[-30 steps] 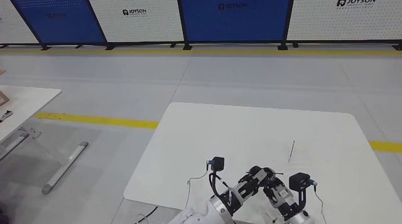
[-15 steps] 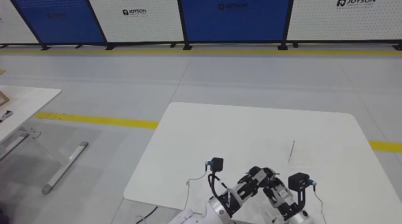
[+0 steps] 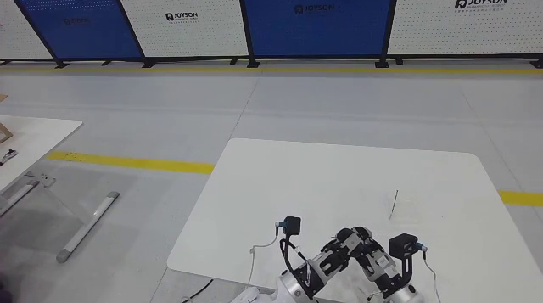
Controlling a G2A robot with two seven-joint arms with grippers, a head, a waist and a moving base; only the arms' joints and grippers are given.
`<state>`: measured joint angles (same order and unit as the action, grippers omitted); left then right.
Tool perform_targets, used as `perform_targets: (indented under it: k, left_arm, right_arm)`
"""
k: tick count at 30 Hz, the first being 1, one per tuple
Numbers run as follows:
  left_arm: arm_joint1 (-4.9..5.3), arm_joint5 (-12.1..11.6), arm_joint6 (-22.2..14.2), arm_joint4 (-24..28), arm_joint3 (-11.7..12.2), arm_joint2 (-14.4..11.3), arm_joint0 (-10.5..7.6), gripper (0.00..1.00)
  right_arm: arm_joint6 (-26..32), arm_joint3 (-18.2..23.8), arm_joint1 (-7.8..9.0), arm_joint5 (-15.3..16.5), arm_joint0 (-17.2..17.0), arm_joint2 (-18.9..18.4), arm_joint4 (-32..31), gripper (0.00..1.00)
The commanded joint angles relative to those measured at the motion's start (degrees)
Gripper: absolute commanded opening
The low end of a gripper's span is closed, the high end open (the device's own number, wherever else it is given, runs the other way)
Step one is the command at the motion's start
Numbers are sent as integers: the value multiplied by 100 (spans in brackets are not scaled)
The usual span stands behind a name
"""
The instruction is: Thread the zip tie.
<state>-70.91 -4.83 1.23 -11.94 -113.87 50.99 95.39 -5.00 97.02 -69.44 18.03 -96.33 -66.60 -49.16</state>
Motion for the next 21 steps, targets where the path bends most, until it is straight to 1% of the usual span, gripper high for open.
perform_targets:
  k: [1, 8, 16, 17, 18, 21]
  left_arm:
    - [6, -12, -1, -31, -24, -5, 21, 0]
    - [26, -54, 3, -132, -99, -21, 88, 0]
    - [40, -63, 13, -159, -105, -19, 99, 0]
    - [39, -42, 38, -158, -94, -14, 91, 0]
    - [36, -21, 63, -153, -84, -18, 78, 0]
    - [27, 31, 190, -152, -44, -8, 53, 0]
  right_arm:
    - [1, 6, -1, -2, -1, -1, -7, 0]
    - [9, 16, -4, -10, 0, -5, -18, 0]
    - [14, 18, -8, 1, 4, -6, 1, 0]
    - [17, 13, -9, 17, 6, -5, 16, 49]
    - [10, 8, -10, 35, 11, -7, 34, 100]
    - [-45, 24, -9, 98, -10, -23, 92, 100]
